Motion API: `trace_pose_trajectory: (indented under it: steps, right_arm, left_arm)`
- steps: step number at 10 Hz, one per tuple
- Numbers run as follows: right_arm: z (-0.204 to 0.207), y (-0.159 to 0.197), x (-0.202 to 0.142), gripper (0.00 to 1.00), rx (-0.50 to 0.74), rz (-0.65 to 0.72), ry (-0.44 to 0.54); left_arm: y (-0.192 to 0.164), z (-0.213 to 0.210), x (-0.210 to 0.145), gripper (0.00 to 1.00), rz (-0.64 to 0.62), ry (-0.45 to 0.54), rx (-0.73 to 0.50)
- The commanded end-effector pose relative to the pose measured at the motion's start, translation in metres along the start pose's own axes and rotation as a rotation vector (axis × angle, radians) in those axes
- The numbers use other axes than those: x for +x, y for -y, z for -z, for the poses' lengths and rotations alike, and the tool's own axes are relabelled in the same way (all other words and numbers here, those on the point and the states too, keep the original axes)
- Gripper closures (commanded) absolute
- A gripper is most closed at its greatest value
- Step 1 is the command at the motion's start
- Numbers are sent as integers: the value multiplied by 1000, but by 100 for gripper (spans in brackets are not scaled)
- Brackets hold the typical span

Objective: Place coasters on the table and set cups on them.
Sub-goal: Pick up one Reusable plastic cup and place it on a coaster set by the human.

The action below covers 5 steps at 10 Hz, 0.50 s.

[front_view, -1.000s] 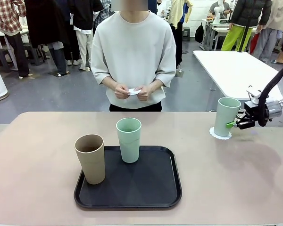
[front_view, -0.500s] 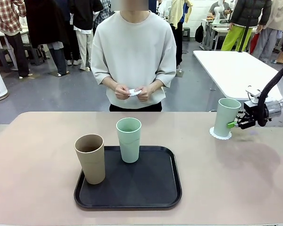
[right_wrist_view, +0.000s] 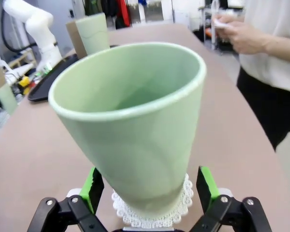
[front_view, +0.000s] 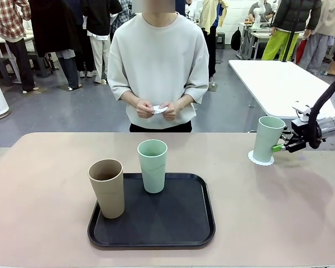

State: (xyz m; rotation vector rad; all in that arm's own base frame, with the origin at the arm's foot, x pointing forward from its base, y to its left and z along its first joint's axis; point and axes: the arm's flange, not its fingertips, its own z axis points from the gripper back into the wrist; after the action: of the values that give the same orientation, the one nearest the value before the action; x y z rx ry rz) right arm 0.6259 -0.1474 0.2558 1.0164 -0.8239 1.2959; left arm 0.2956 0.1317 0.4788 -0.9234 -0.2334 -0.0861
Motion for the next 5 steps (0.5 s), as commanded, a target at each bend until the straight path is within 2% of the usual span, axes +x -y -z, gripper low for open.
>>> trace_pose_trajectory:
  steps: [1, 2, 3, 5]
  right_arm:
    - [-15, 7, 2, 0, -12, 64, -85]
    - [-21, 6, 2, 0, -35, 89, -112]
    - [-32, 1, 8, 0, -57, 117, -181]
    - [-55, -26, 36, 0, -137, 186, -396]
  left_arm:
    - [0, 0, 0, 0, 7, 8, -7]
    - [0, 0, 0, 0, 7, 8, -7]
    - [0, 0, 0, 0, 7, 8, -7]
    - [0, 0, 0, 0, 7, 8, -7]
